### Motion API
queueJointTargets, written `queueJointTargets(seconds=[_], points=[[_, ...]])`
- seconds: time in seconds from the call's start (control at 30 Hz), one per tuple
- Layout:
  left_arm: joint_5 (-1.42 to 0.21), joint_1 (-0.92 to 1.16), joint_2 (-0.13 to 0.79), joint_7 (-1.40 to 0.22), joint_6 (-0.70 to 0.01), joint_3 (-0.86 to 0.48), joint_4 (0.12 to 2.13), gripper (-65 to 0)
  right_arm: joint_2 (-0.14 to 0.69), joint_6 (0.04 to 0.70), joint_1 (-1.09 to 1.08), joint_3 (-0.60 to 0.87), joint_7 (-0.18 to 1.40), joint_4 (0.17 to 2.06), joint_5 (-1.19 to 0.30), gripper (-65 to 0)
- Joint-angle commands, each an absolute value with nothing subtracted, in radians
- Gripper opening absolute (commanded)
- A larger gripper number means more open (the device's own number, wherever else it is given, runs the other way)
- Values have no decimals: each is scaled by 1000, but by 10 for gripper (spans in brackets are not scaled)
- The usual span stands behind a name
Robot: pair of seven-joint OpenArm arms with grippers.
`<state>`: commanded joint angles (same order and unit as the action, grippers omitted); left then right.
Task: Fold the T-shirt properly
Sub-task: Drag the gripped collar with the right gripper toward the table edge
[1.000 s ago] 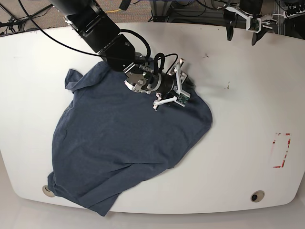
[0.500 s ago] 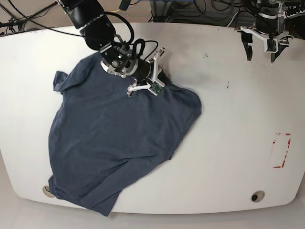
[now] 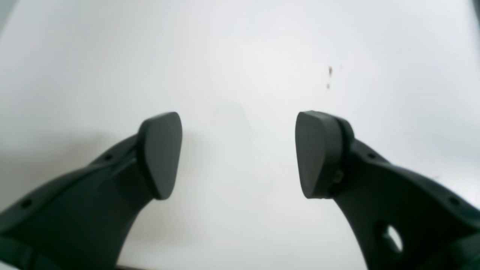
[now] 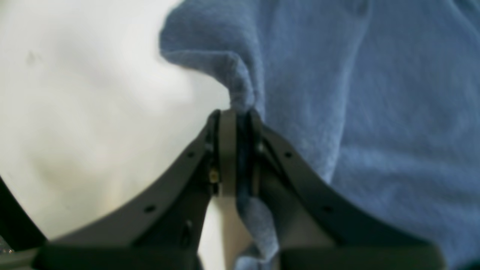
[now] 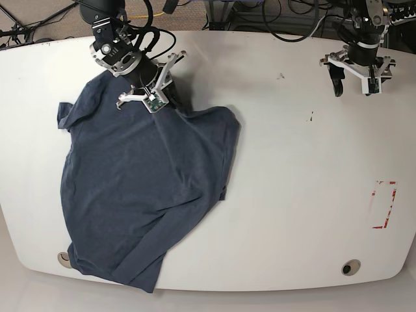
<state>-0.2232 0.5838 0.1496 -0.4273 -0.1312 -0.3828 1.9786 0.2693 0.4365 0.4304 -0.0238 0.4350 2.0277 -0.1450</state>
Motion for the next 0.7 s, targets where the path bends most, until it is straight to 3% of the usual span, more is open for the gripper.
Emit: queueJointTargets(seconds=[0.4,0.7], points=[[-223,438,157,-512,-137,-381,1980,-210,277,437,329,242,358,2035,-145,-650],[-220,297,150,-648,-352,-367,1980,-214,275,437,228,467,358,2038,-143,-650]])
